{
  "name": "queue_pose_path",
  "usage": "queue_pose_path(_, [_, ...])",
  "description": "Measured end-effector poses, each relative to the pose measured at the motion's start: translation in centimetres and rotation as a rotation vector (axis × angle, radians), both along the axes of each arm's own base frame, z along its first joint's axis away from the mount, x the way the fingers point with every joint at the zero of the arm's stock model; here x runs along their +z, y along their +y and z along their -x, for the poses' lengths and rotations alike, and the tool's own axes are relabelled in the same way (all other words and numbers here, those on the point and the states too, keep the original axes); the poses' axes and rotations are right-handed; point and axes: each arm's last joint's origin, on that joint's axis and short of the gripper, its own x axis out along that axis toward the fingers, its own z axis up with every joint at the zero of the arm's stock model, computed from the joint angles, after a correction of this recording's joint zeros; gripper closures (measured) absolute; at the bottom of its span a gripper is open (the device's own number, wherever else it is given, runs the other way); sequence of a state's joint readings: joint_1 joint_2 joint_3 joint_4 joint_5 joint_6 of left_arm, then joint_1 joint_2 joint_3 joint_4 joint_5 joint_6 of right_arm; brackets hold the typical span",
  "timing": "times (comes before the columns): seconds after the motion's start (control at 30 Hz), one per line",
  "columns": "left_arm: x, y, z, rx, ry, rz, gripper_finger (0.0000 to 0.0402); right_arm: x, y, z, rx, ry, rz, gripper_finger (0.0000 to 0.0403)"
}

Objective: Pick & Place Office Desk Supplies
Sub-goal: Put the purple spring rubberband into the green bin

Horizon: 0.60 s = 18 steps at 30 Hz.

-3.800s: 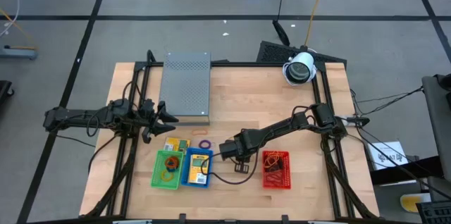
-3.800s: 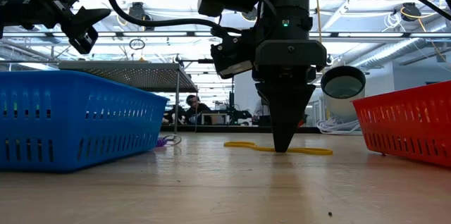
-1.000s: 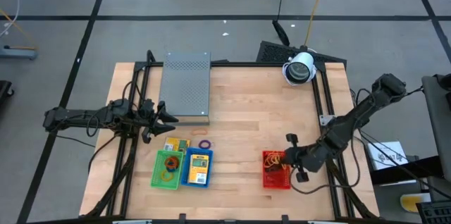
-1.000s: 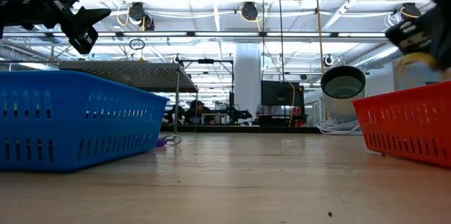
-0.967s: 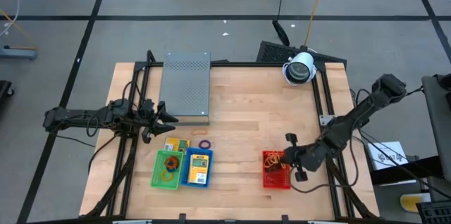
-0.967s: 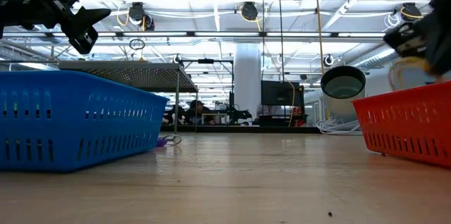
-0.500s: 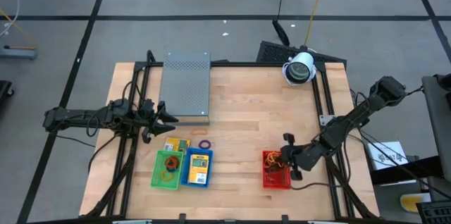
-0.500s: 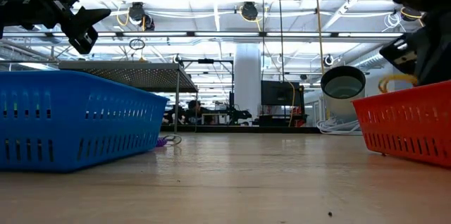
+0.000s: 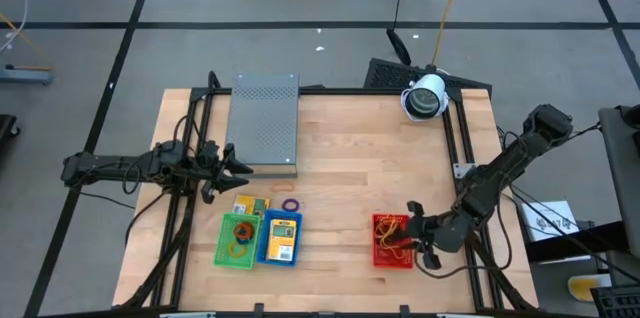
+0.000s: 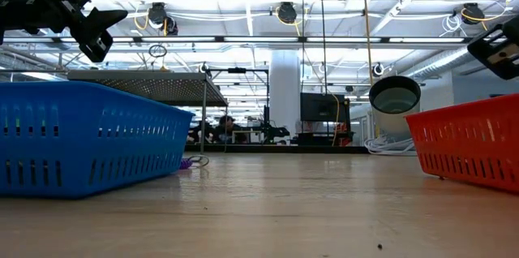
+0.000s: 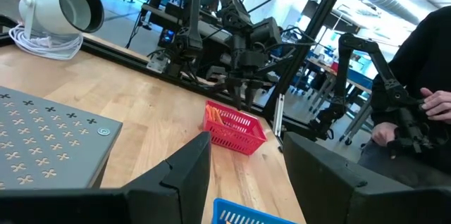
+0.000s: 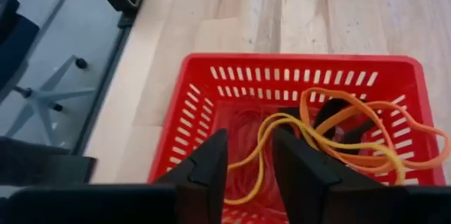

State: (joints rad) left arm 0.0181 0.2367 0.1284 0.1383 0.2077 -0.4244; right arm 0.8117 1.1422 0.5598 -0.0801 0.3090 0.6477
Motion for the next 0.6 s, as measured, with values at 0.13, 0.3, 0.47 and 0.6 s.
queue_pose_path(0.13, [0.0, 0.0, 0.0, 0.0, 0.0, 0.0, 0.0215, 0.4, 0.2, 0.4, 0.018, -0.002, -0.034, 0.0285])
queue_pose_path(0.3, [0.0, 0.0, 0.0, 0.0, -0.001, 0.001, 0.0215, 1.5, 0.2, 0.4, 0.046, -0.029, -0.06, 0.0272])
queue_pose_path(0.47, [0.0, 0.0, 0.0, 0.0, 0.0, 0.001, 0.0215, 4.7, 0.7, -0.6, 0.148, -0.185, 0.027, 0.0268])
queue_pose_path(0.6, [0.0, 0.0, 0.0, 0.0, 0.0, 0.001, 0.0215, 7.4, 0.8, -2.2, 0.211, -0.305, 0.15, 0.0273])
